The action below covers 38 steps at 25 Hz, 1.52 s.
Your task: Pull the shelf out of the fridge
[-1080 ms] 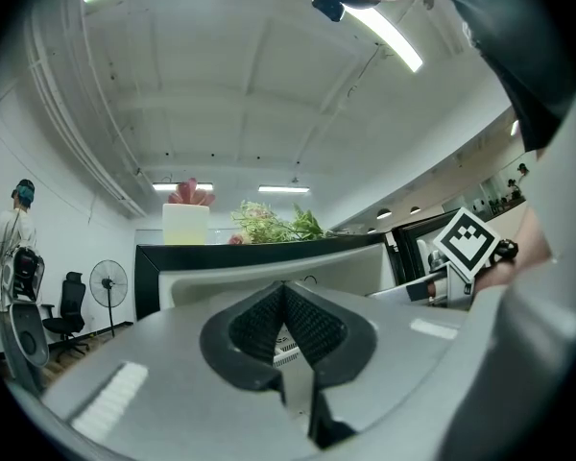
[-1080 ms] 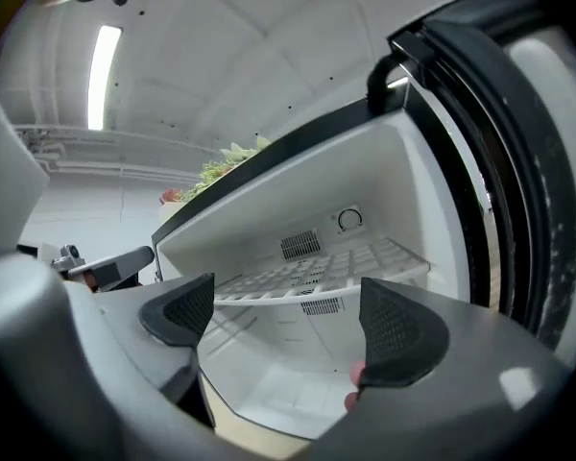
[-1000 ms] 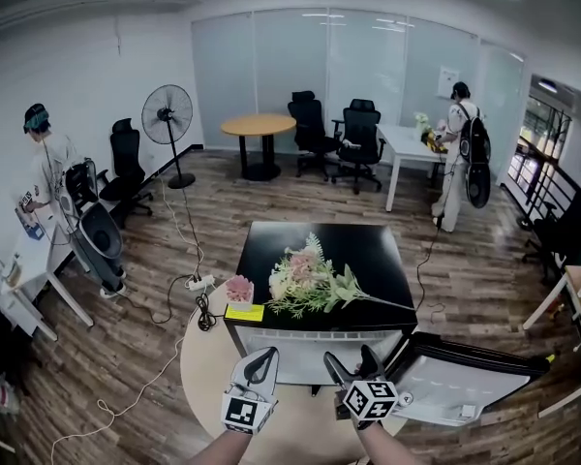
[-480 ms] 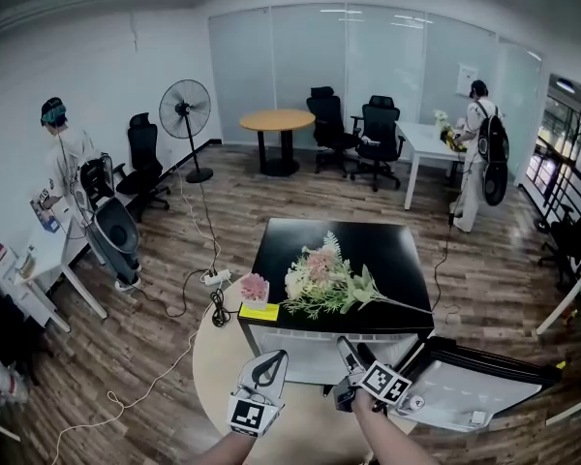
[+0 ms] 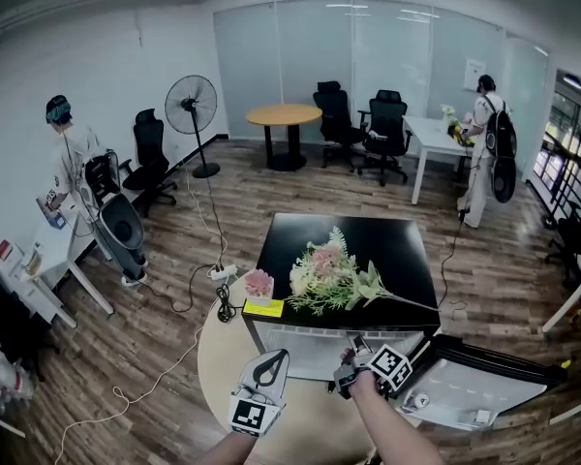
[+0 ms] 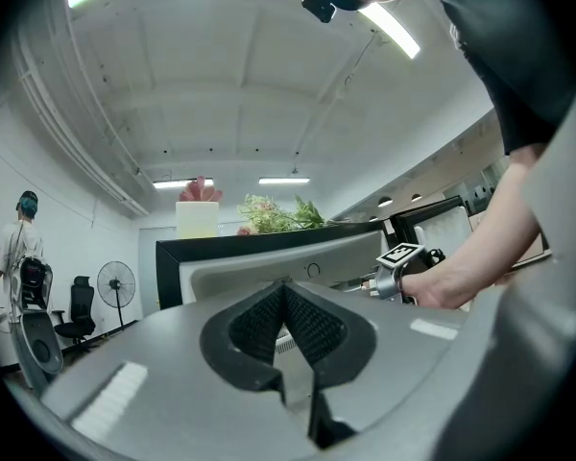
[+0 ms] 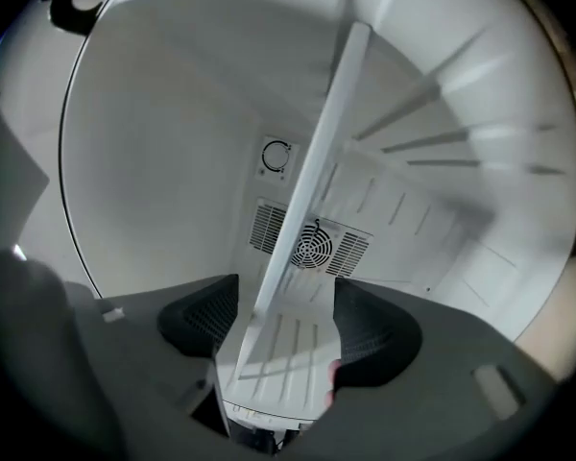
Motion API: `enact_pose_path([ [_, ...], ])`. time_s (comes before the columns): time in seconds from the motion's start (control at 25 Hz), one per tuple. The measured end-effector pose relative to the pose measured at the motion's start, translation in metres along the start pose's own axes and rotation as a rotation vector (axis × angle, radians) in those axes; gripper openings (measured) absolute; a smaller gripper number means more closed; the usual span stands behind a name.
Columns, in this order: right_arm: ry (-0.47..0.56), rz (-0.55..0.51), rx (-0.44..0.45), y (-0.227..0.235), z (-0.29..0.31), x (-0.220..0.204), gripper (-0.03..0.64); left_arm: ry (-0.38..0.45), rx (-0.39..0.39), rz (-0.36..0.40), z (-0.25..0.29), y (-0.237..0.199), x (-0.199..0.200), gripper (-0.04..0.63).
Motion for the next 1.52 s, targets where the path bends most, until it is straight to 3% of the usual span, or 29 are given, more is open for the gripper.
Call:
enact_pose_path([
  [0.24,0.028,0.122,0.037,0.009,0.004,-0.001,0.226,-0.011,-0.001,-0.001,0.000,0.002,-0.003,-0.002],
  [0.4,0.035,0.140,0.077,0.008,0.008,0.001,0.173,0.001,-0.004,0.041,-0.001,0.001,-0.003,-0.002],
  [0.6,0.036,0.154,0.076,0.007,0.011,0.002,0.097,-0.017,0.012,0.011,-0.007,-0.001,-0.002,-0.002],
  [0.72,0.040,0.156,0.104,0.003,0.014,0.003,0.061,-0.014,0.012,0.046,-0.009,-0.005,-0.004,-0.002],
  [0.96,0.041,0.256,0.114,0.005,0.014,0.001,0.044,-0.021,0.005,0.012,-0.009,-0.001,-0.001,-0.002],
  [1.08,0.051,0.305,0.110,0.007,0.013,-0.001,0.038,-0.006,-0.004,0.045,-0.008,-0.001,-0.003,-0.002],
  [1.52,0.065,0.307,0.092,0.003,0.012,-0.003,0.037,-0.003,-0.001,-0.001,-0.013,0.000,0.001,-0.002],
])
Point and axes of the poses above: the fingertips, and each gripper's own axes: z forward along the fingers, y to its right, x out of its top, the point moved 9 cm from there along -z, backward along the fingers, and after that the axes turned 6 degrees about -y, right-handed, at the moved point
